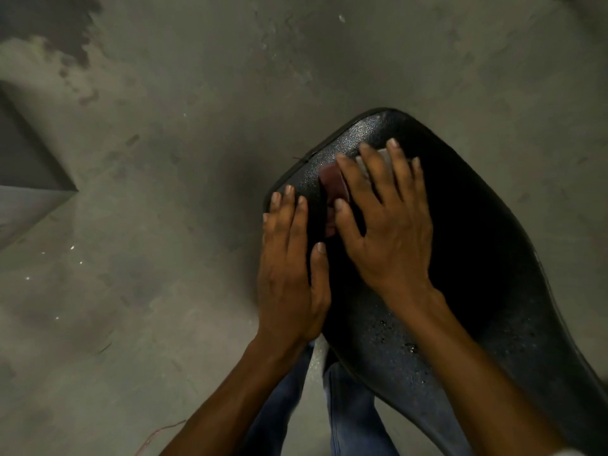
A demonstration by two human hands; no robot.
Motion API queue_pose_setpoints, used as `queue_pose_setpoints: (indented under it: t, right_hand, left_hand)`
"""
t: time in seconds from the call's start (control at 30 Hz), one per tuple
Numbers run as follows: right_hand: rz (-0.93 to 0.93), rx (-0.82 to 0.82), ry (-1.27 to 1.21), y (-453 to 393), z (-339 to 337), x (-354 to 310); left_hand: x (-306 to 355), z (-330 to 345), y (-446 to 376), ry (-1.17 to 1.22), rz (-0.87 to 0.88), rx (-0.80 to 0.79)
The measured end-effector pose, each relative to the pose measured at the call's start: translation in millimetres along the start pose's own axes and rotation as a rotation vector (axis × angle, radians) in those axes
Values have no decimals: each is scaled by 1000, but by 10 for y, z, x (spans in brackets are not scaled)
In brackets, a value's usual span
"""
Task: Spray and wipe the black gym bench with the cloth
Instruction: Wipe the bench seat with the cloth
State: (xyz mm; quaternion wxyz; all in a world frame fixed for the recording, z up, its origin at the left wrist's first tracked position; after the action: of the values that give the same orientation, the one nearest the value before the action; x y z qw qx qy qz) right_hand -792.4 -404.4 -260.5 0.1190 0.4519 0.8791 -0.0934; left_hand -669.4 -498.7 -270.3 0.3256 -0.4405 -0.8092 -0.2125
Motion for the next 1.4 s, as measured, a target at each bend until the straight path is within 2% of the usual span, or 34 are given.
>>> queue_pose_setpoints:
  t: [0.1, 0.2, 0.3, 0.37, 0.43, 0.57, 0.67, 0.77, 0.83, 0.93, 1.07, 1.23, 1.4]
  right_hand:
    - [-7, -9, 16, -158, 94, -258]
    - [-155, -67, -26, -52, 127, -401]
    - [-250, -117, -96, 250, 56, -331]
    - [-246, -121, -90, 379, -1, -212]
    - [-162, -90, -69, 366, -7, -119]
    - [2, 0, -55, 180, 108, -350]
    - [-132, -52, -77, 144, 173, -521]
    - [-169, -76, -292, 209, 51, -432]
    - [-33, -18, -420, 304, -53, -256]
    - [144, 87, -318, 457, -109, 77]
    - [164, 60, -249, 554, -12, 220]
    - [157, 48, -291, 546, -37, 216]
    - [241, 165, -176, 654, -120, 374]
  left_hand:
    - [-20, -30, 5, 107, -27, 27]
    - [-23, -118, 19, 271, -100, 73]
    - [-21, -187, 31, 339, -165, 113]
    - [-11, -186, 42, 335, -166, 125]
    - [2, -153, 53, 328, -159, 128]
    - [12, -98, 62, 317, -168, 134]
    - [31, -96, 63, 353, -188, 156]
    - [91, -118, 68, 356, -220, 191]
    - [191, -125, 54, 273, -193, 215]
    - [411, 29, -27, 71, -16, 112]
    - [334, 277, 10, -293, 139, 8]
    - [115, 123, 393, -353, 91, -39]
    - [152, 163, -77, -425, 110, -12]
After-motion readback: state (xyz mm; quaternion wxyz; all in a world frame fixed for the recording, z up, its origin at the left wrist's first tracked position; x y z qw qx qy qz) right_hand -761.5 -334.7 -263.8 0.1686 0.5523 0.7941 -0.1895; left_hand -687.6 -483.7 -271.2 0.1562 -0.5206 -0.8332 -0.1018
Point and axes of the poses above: each hand's wrist, its own y-axis away from the middle knuckle, its own z-axis out of the palm, x = y × z, the point moved 3 cm from there along -y, towards the middle knuckle, and after that the axes turned 3 degrees about -y, right-handed, at the moved point
